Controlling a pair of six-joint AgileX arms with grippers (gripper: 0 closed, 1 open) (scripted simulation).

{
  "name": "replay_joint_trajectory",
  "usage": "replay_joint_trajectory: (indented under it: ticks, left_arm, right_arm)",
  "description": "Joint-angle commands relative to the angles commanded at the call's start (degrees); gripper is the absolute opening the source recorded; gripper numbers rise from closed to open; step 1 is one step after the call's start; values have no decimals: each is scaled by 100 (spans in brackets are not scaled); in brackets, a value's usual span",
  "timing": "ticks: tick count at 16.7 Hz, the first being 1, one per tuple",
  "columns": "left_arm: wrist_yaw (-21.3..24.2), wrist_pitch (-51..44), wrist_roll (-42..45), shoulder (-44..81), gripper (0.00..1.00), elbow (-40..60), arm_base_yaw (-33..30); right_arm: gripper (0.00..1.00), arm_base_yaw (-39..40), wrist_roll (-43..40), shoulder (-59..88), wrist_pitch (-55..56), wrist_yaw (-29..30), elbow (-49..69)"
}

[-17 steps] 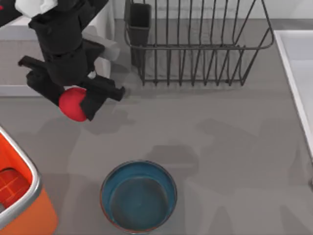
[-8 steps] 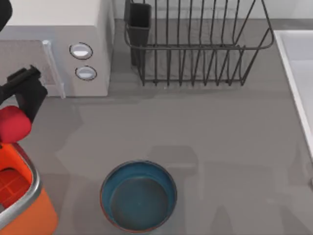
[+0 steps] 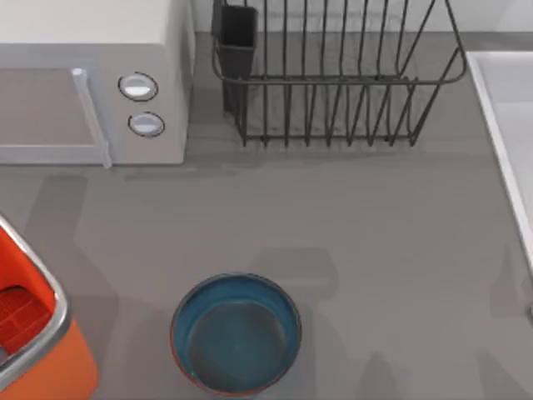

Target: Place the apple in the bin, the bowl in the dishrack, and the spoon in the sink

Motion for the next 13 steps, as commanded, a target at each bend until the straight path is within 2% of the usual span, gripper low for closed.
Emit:
replay_joint_trajectory:
  ticks: [8, 13]
  left_arm:
    - [15, 44, -161, -106, 0, -72, 31]
    - [7, 879, -78, -67, 0, -864, 92]
  right_arm:
    - [100, 0, 0, 0, 0, 0, 0]
    - [100, 0, 0, 0, 0, 0, 0]
